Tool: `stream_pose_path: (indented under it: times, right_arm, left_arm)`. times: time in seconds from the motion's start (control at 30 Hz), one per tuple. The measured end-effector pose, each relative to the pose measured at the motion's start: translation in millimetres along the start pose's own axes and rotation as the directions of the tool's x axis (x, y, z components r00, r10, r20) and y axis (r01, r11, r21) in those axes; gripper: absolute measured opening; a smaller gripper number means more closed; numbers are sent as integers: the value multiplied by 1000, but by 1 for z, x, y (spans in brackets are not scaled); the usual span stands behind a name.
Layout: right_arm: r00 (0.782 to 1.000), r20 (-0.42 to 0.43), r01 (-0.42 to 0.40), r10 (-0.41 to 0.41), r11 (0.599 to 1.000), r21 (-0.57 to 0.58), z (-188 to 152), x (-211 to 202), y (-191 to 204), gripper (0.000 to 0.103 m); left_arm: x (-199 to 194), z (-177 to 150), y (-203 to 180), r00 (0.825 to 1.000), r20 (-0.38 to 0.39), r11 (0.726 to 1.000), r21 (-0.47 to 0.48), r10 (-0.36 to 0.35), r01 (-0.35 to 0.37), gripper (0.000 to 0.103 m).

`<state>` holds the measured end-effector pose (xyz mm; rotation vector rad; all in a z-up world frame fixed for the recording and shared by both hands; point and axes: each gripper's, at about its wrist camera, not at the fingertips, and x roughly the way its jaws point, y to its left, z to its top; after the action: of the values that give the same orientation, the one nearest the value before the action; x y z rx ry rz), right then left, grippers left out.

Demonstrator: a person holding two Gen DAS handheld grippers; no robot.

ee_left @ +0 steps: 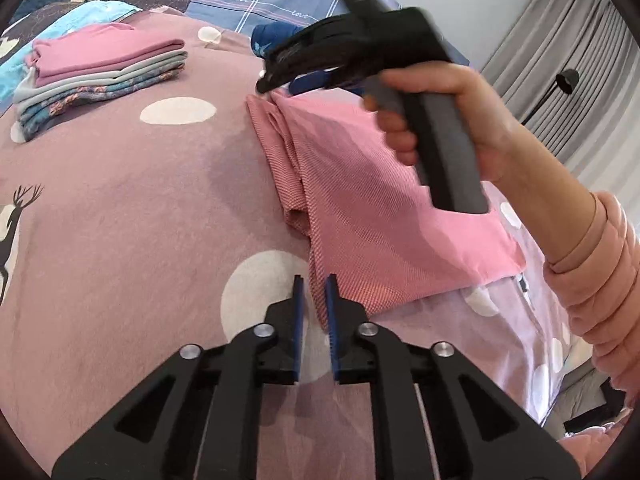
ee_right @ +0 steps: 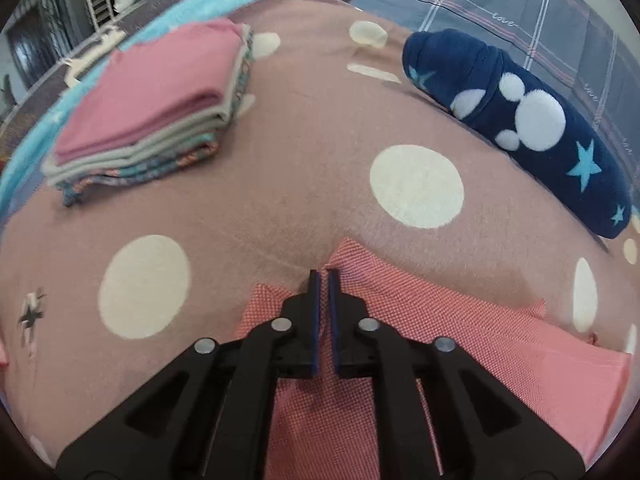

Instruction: Fold small clothes

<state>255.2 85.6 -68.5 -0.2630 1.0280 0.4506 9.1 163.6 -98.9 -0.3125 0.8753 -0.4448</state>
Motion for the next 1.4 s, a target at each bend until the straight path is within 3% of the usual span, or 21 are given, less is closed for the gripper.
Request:
stream_pose_path:
  times: [0.03, 0.07, 0.2, 0.3, 0.4, 0.5, 0.57, 0.67, 0.77, 0.87, 1.17, 1.23, 1.4]
  right_arm:
    - [1000, 11, -7, 7, 1000, 11, 0, -7, -2, 36]
    - [1000, 30, -6, 6, 1000, 21, 0, -17, -3, 42]
    - [992, 97, -85, 82, 996, 22, -20, -61, -7, 42]
    - [983, 118, -141, 138, 990, 17, -61, -92, -8, 42]
    - [981, 144, -126, 131, 991, -45, -116, -122, 0, 42]
    - [981, 183, -29, 63, 983, -184, -172, -142, 26, 47]
    - [976, 217, 98, -22, 932, -349, -205, -145, 55, 51]
    - [973, 213, 181, -87, 861, -475, -229, -136, 85, 51]
    - [952, 238, 291, -191, 803, -520, -234, -113, 98, 51]
    - [924, 286, 371, -253, 773, -515, -231, -102, 104, 53]
    - [916, 299, 386, -268, 791, -475, -222, -96, 100, 60]
    - [914, 301, 390, -271, 793, -469, -221, -95, 100, 63]
    - [915, 300, 385, -270, 808, -446, -217, -90, 99, 64]
  left_arm:
    - [-3, 0, 2, 1000, 5, 1000, -5, 2, -1, 13]
    - [-4, 1, 1, 1000, 12, 1000, -8, 7, -7, 13]
    - [-5, 2, 6, 999, 14, 999, -13, 31, -31, 17]
    - [-7, 3, 9, 999, 12, 999, -21, 41, -41, 18]
    - [-14, 8, 12, 996, 35, 997, -28, 76, -75, 27]
    - [-21, 18, 12, 993, 60, 995, -35, 100, -98, 30]
    - [-26, 21, 11, 991, 76, 993, -44, 109, -106, 35]
    - [-32, 22, 8, 987, 98, 991, -60, 125, -120, 37]
    - [-35, 17, 13, 985, 95, 987, -97, 141, -132, 38]
    - [-36, 13, 19, 982, 85, 979, -136, 166, -153, 38]
    - [-27, 15, 27, 982, 67, 973, -166, 175, -162, 39]
    - [-25, 15, 28, 984, 68, 973, -170, 167, -153, 49]
    - [-24, 16, 36, 985, 77, 970, -198, 156, -138, 50]
